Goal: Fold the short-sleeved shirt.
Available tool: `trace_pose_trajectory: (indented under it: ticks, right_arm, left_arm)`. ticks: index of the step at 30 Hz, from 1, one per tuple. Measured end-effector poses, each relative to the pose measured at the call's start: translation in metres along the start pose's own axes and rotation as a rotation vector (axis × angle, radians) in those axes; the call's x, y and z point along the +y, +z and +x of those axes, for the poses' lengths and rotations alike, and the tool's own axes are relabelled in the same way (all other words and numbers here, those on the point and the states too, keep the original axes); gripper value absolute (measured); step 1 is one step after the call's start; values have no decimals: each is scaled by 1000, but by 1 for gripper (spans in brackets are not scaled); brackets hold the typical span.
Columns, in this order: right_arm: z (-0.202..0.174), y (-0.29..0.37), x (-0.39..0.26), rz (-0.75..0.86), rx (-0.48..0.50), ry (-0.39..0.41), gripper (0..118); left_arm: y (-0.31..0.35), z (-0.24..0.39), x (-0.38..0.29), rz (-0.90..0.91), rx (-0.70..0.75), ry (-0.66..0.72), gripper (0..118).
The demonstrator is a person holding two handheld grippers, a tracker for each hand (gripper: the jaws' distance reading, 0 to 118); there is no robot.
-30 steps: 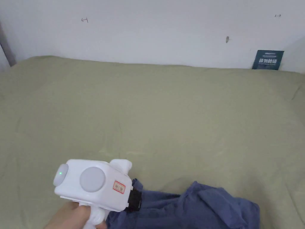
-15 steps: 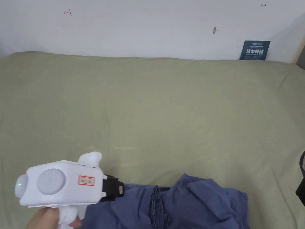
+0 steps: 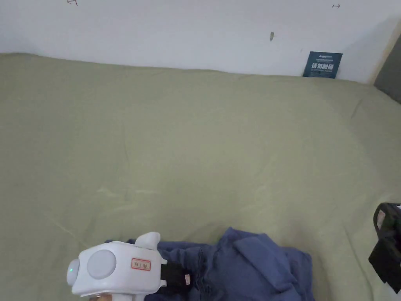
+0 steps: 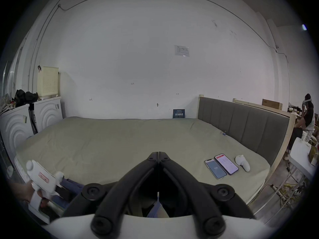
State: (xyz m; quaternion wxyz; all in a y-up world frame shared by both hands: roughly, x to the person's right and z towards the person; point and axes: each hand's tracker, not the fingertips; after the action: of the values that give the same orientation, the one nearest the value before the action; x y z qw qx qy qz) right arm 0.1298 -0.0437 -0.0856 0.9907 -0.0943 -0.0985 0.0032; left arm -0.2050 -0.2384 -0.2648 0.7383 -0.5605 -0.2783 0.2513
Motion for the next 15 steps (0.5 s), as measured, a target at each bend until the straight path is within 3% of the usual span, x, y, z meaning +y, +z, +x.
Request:
trace_pose_trajectory:
  ticks: [7, 11, 15]
  right_arm:
    - [-8, -2, 5, 26, 13, 9, 0]
    - [-16, 1, 5, 58, 23, 17, 0]
    - [-23, 1, 9, 87, 19, 4, 0]
  left_arm:
    - [105, -4, -4, 129, -3, -9, 0]
    - [165, -31, -6, 177, 113, 17, 0]
    - [176, -63, -5, 131, 170, 63, 0]
